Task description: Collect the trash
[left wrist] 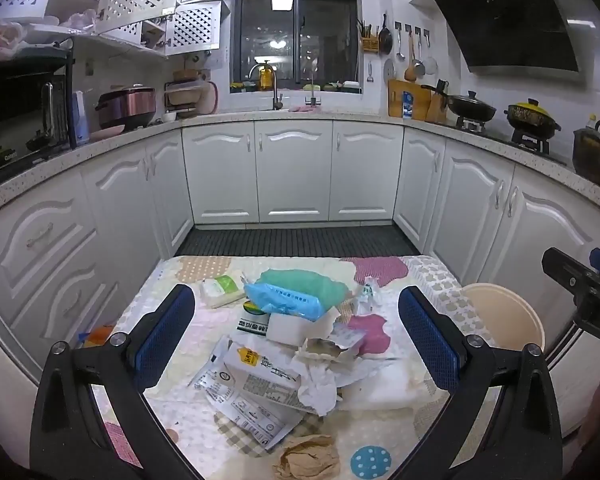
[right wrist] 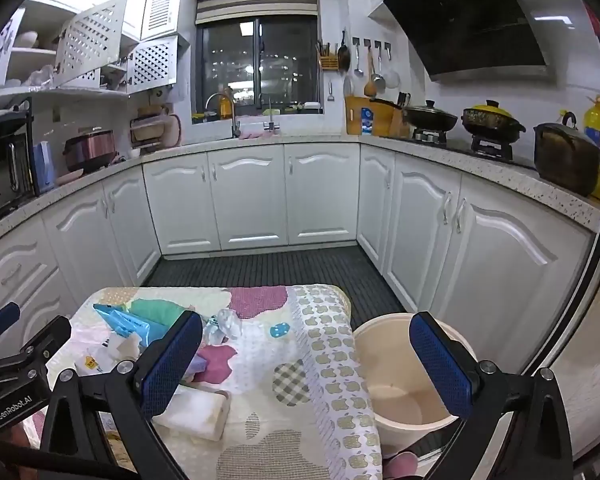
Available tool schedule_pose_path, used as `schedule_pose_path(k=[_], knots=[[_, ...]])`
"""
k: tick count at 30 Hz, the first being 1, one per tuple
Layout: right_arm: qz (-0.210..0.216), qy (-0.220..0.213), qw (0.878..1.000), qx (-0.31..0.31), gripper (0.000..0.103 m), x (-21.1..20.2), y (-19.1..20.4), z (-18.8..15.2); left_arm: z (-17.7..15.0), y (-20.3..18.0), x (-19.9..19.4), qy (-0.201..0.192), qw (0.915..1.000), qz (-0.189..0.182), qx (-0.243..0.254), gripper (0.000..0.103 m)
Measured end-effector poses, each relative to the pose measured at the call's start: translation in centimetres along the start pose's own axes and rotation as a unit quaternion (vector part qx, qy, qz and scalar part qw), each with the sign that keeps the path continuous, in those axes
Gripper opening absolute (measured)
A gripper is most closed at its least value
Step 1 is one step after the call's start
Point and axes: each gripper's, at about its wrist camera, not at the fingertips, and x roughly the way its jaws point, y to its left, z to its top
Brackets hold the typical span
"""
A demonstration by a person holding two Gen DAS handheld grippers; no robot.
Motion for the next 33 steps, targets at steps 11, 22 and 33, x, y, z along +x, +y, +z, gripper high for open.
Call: schedule_pose_path(k=[11,22,33], knots=[[0.003,-0.005,1.000,0.001,0.103,-0.3,0.7,0.2,2.2,1.4,-3.5,0.002,1.0000,0.004,-0.006,0.102],[0.007,-0.011,1.000,-0.004,0.103,-0.8,0.9,0.5,2.4,2.2,-4.0,0.006,0.9999,0.004,-0.012,0.102],[0.003,-0.009,1.000,-0.014,0.103,-0.7,1.0,0.3,2.2,2.6,-4.3,0.007,0.9998,0.006,-0.017,0.102]])
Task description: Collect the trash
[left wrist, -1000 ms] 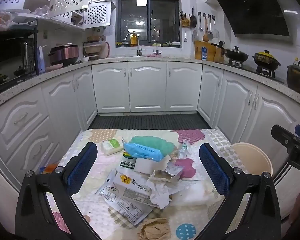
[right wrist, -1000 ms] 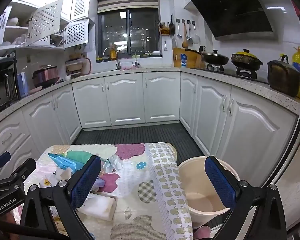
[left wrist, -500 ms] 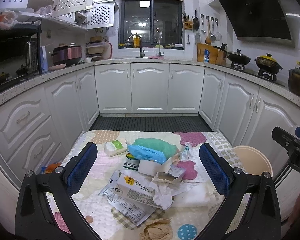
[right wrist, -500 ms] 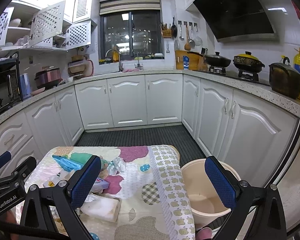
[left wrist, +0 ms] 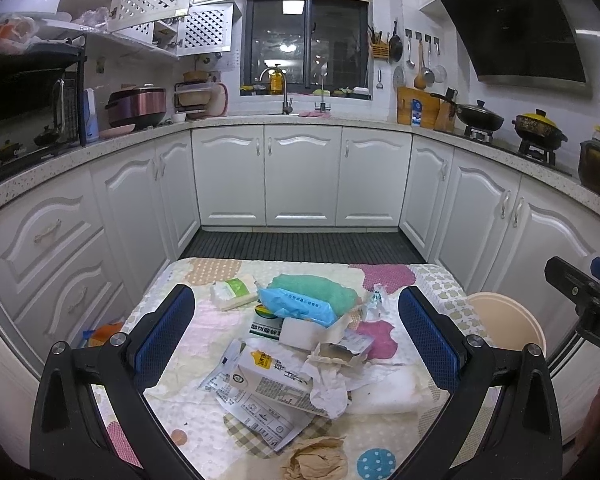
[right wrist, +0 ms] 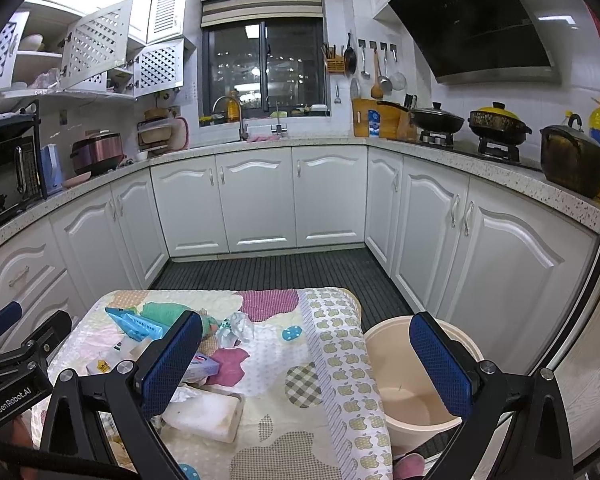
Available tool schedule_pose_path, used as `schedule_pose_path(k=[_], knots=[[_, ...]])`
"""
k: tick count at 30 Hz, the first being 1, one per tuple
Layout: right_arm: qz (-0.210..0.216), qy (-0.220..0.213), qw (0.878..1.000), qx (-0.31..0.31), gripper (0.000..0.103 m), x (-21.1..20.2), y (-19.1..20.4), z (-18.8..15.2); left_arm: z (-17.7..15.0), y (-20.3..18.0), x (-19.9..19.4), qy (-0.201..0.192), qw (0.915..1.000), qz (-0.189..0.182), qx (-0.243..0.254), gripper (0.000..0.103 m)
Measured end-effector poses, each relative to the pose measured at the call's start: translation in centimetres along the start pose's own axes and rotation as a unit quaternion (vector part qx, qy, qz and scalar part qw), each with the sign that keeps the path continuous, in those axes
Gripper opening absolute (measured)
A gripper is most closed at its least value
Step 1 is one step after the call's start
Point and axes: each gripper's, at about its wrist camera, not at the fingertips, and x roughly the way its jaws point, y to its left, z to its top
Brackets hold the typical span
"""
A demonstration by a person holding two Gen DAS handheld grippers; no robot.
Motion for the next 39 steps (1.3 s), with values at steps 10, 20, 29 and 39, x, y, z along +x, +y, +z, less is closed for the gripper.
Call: schedule_pose_path(k=[10,20,29,39], knots=[[0.011,0.027,0.999,0.013,0.103,0.68,-0.16,-0.35,0.05,0.16,-0.05,0.001,0.9999,0.012,0.002,0.102],[0.001,0.040,0.999,-0.008,0.103,0.84,0.05,-0.22,-0.20,0.44,-0.14,0.000,0.9999,0.015,-0.001,0.102],[0.006,0.036,0.999,-0.002,0.103,0.90,0.18,-0.48,-0.27,0.62,-0.10,-0.002,0.9998,0.017,-0.004,0.102],[0.007,0.033,0.999,-0.003,0.103,0.96,0.28,-0.59,-0.52,0.77,0.01,-0.002,0.9999,0.017,-0.002,0.102]])
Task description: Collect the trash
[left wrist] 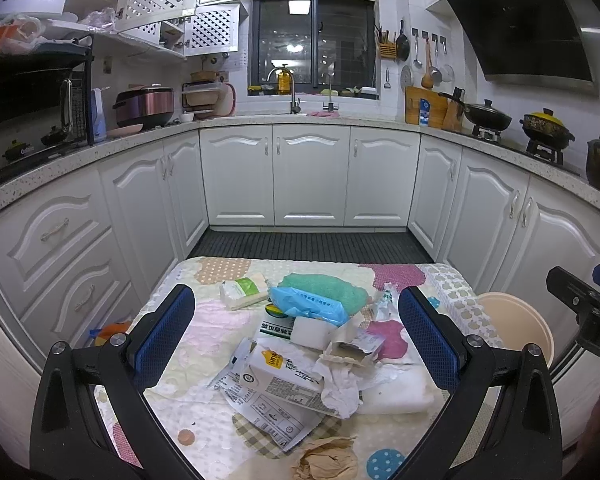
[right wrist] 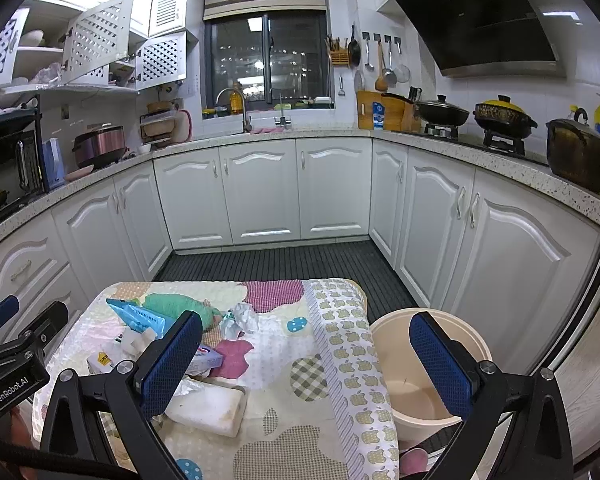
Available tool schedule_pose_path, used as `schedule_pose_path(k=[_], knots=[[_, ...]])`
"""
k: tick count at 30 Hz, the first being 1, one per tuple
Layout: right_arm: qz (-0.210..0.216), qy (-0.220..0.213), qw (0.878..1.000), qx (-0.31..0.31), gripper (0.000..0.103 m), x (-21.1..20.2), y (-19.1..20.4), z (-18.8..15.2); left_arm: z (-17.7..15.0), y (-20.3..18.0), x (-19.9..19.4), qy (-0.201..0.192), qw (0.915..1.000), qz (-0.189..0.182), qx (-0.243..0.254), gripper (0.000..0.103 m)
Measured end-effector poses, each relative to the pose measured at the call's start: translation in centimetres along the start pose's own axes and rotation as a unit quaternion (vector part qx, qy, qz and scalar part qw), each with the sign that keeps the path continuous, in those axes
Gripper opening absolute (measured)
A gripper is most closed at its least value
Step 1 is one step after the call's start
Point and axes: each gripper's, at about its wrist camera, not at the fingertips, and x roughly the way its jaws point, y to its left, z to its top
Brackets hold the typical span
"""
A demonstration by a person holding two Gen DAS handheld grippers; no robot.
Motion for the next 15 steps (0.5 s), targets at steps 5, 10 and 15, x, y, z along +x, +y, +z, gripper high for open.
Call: schedule_pose_path(k=[5,10,15], knots=[[0.002,0.000,1.000,0.001,0.103,0.00,0.06,-0.07,-0.02,0.03,-0.02,0.000,1.0000,0.000,0.000,0.102],[0.003,0.000,1.000,-0.001,0.103,0.06,0.14,-0.06,-0.15,0.02,0.01,0.000,1.0000,0.000,0.001,0.102],[0.003,0.000,1.000,-0.003,0.103,0.08,0.19,-0.07,-0.21,0.13,-0.03,0.000,1.0000,0.001,0.000,0.102]])
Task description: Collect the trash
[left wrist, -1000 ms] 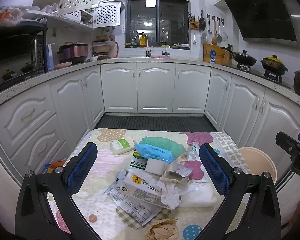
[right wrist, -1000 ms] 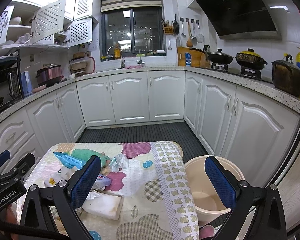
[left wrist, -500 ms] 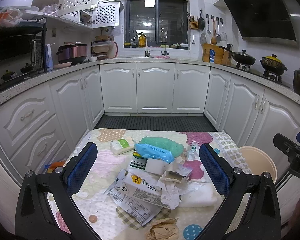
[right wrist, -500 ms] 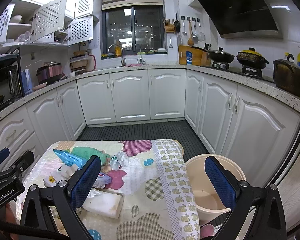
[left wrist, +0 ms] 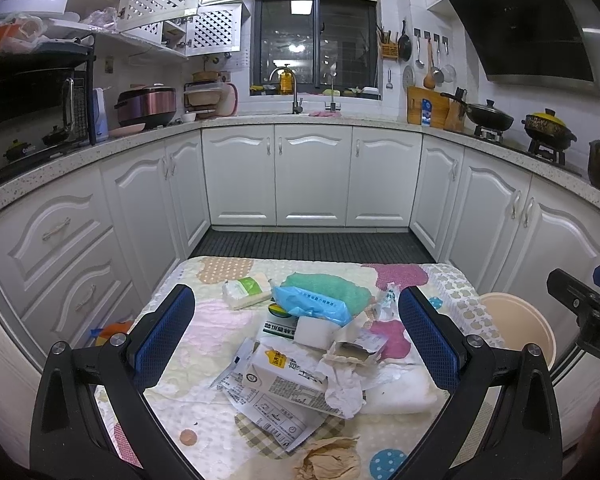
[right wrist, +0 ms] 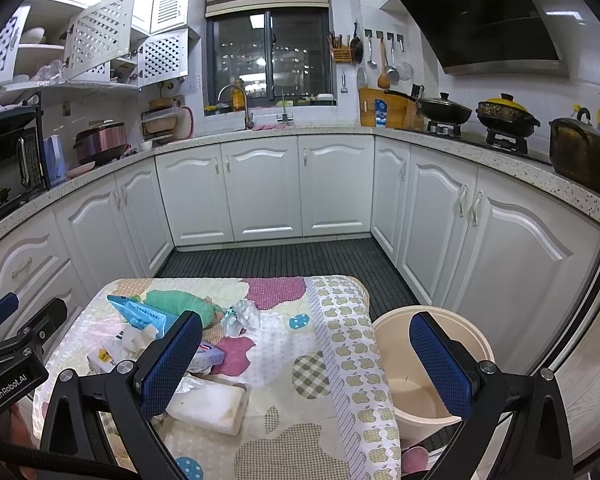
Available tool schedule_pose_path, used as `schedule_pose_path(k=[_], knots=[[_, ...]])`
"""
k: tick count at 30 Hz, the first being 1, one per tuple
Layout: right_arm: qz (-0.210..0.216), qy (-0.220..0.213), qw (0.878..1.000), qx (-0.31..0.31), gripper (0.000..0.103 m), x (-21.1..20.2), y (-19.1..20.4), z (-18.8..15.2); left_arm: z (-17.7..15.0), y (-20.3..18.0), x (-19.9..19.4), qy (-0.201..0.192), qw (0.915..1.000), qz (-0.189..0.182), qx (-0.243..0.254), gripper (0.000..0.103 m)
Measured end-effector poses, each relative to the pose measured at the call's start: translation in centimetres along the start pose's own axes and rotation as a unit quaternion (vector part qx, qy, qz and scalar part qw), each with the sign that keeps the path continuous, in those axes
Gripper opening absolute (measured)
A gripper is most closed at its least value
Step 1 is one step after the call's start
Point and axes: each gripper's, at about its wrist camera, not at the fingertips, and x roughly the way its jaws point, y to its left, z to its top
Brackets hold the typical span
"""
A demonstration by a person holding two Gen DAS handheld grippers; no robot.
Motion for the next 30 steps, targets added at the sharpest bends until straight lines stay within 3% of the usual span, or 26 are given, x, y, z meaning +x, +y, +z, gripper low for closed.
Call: schedule_pose_path(k=[30], knots=[[0.008,0.023,1.000,0.001,0.103,1.4,0.2,-0.6,-1.2,0.4,0.5,0.025,0.9997,-0.005,-0.005,0.102]])
